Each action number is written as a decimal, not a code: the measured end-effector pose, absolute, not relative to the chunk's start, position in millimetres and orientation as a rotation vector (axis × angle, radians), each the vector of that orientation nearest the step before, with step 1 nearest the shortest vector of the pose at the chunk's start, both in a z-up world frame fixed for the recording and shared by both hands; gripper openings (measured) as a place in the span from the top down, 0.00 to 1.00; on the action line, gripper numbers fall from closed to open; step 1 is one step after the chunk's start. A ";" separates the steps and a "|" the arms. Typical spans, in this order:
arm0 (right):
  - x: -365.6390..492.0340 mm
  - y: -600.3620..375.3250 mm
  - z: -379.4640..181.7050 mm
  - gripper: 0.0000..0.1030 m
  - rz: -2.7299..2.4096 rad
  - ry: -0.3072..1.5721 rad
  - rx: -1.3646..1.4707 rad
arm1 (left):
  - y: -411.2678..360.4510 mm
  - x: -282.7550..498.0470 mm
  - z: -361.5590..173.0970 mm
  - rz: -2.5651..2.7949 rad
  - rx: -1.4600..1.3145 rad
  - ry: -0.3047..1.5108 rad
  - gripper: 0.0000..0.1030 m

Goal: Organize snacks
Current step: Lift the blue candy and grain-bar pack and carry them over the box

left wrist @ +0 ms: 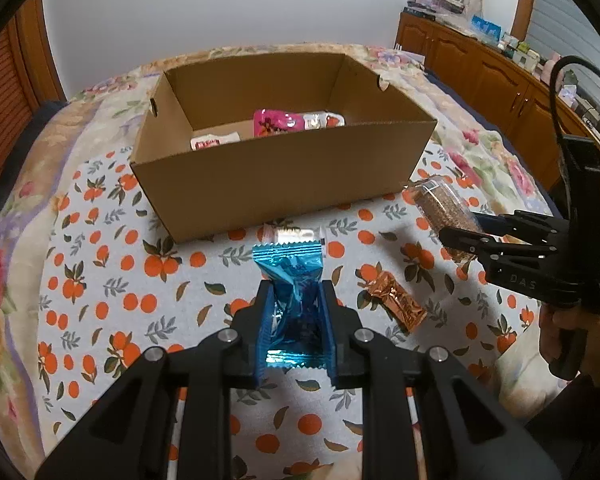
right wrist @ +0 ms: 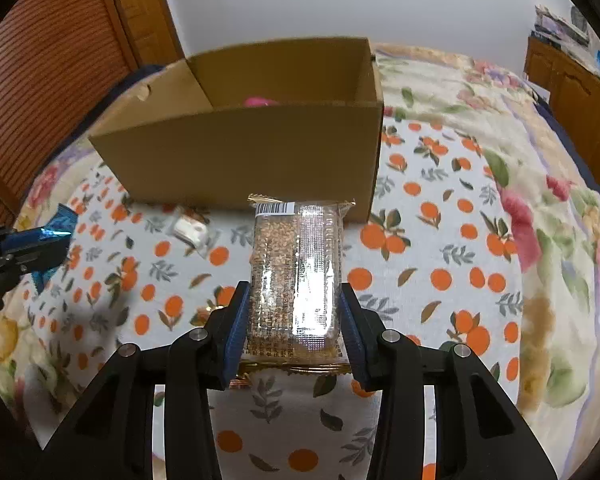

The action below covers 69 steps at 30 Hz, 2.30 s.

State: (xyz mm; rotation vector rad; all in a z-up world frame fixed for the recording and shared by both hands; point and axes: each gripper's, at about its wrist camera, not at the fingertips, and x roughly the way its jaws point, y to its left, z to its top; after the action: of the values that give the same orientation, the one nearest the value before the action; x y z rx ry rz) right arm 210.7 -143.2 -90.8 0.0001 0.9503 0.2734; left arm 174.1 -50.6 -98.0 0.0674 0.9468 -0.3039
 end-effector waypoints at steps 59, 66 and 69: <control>312.6 -94.0 -11.6 0.58 0.337 0.707 -0.107 | -14.5 322.4 -53.6 -0.256 0.005 0.767 0.81; 342.6 -80.8 -33.9 0.58 0.300 0.754 -0.191 | -20.7 341.3 -68.5 -0.265 0.013 0.786 0.81; 350.1 -77.0 -45.0 0.58 0.293 0.774 -0.216 | -21.5 348.9 -77.9 -0.267 0.007 0.812 0.81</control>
State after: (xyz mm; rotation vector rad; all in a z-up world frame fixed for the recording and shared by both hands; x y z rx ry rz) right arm 350.1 -77.0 -45.0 -0.2160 0.7737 0.2926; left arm 348.9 -21.5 -77.9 0.0069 0.8117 -0.2671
